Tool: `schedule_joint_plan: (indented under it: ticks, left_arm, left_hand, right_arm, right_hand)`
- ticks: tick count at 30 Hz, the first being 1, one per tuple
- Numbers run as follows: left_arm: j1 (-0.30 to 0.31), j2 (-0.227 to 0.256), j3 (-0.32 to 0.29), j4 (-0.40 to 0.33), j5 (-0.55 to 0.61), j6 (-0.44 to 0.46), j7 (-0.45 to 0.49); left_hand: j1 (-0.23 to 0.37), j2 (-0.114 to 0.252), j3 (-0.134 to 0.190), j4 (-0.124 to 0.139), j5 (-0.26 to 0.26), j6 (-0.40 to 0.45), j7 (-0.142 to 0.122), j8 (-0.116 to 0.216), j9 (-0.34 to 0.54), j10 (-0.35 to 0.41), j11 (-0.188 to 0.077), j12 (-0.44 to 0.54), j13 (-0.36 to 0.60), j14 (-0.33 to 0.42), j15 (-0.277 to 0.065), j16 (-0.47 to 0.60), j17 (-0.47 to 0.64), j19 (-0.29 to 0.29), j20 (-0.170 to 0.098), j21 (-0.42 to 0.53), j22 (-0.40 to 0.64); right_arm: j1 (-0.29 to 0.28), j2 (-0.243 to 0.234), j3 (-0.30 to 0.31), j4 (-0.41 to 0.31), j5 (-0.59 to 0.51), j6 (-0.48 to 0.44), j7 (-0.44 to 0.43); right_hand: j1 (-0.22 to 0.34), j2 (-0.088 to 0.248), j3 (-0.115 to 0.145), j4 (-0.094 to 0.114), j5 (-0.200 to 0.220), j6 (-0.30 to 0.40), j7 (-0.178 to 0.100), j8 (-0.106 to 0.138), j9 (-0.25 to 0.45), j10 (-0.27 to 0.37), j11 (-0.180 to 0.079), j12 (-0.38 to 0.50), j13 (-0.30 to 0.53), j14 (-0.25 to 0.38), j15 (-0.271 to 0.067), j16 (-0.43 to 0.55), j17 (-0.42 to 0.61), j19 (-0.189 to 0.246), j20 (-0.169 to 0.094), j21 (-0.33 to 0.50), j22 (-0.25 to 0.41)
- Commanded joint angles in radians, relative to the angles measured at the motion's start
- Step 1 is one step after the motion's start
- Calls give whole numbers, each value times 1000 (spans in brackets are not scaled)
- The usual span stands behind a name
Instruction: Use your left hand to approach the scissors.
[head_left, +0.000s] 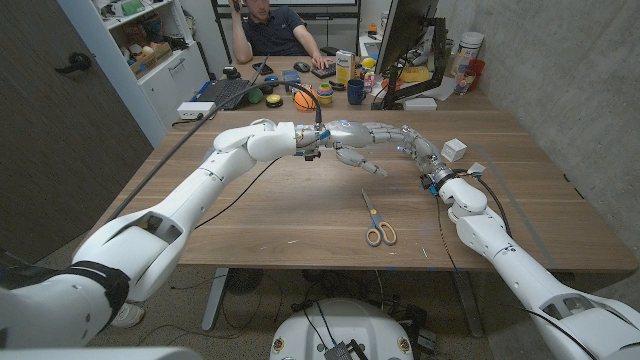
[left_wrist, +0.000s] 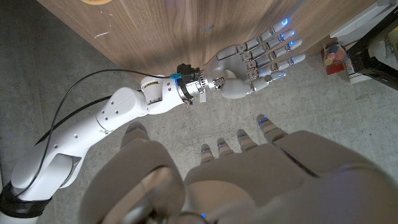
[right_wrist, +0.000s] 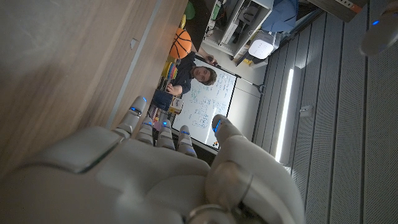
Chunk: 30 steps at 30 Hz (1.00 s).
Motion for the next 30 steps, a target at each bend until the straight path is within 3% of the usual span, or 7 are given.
schedule_joint_plan:
  ticks: [1, 4, 8, 12, 20, 30]
  left_arm:
    - [-28, 0, 48, 12, 57, -2, -35]
    - [-35, 0, 60, 13, 64, 1, -50]
    - [-30, 6, 66, -8, 85, 12, -53]
    - [-36, 7, 80, -9, 71, 18, -90]
    - [-34, 12, 99, -34, 73, 34, -145]
    - [-31, 15, 120, -51, 47, 42, -222]
  left_hand:
    - [26, -1, -1, -17, 2, -272, -4, 6, 3, -236, 8, 8, 0, -137, -13, 6, 3, 14, 2, 3, 2]
    - [41, -3, -2, -24, 2, -271, -4, 7, 3, -222, 20, 11, 0, -129, -11, 8, 2, 22, 4, 2, 2]
    - [65, -7, -5, -36, 3, -269, -4, 10, 4, -221, -11, 6, 0, -118, -11, 9, 1, 24, 12, -2, 2]
    - [88, -9, -8, -45, 3, -268, -4, 11, 4, -197, -8, 10, 0, -105, -8, 11, 1, 13, 30, -9, 2]
    - [128, -16, -17, -57, 4, -254, -3, 15, 4, -122, 16, 25, 0, -62, -5, 19, -2, 59, 16, 1, 2]
    - [183, -25, -29, -67, 5, -201, -2, 28, 4, -34, 3, 30, -1, 14, -17, 31, -5, 140, 2, 11, 1]
  right_arm:
    - [-4, 1, 1, 0, 3, 9, -1]
    - [-7, 0, 2, -3, 4, 10, -3]
    - [-9, -1, 2, -6, 2, 10, -7]
    - [-13, -2, 3, -11, 6, 6, -9]
    - [-16, -3, 2, -12, 7, 10, -9]
    - [-19, -3, 0, -17, 11, 4, -10]
  right_hand:
    - [-4, -4, 0, 5, 5, -4, -5, 5, 5, 1, -6, 7, 6, -2, 8, 5, 6, -44, 8, -3, 6]
    - [-5, -4, -1, 6, 5, -5, -5, 5, 5, 2, -4, 7, 6, -3, 8, 5, 6, -44, 7, -3, 6]
    - [-7, -5, -2, 8, 5, -5, -5, 5, 5, 1, -4, 7, 6, -2, 8, 5, 6, -45, 8, -4, 6]
    - [-9, -5, -3, 9, 5, -6, -5, 4, 5, 1, -3, 7, 6, -2, 8, 6, 6, -45, 6, -5, 6]
    - [-14, -5, -6, 12, 4, -6, -5, 5, 5, 1, -4, 6, 6, -4, 9, 6, 7, -45, 5, -5, 6]
    - [-18, -5, -8, 16, 4, -6, -5, 5, 5, 1, -4, 7, 6, -4, 9, 6, 7, -46, 5, -6, 6]
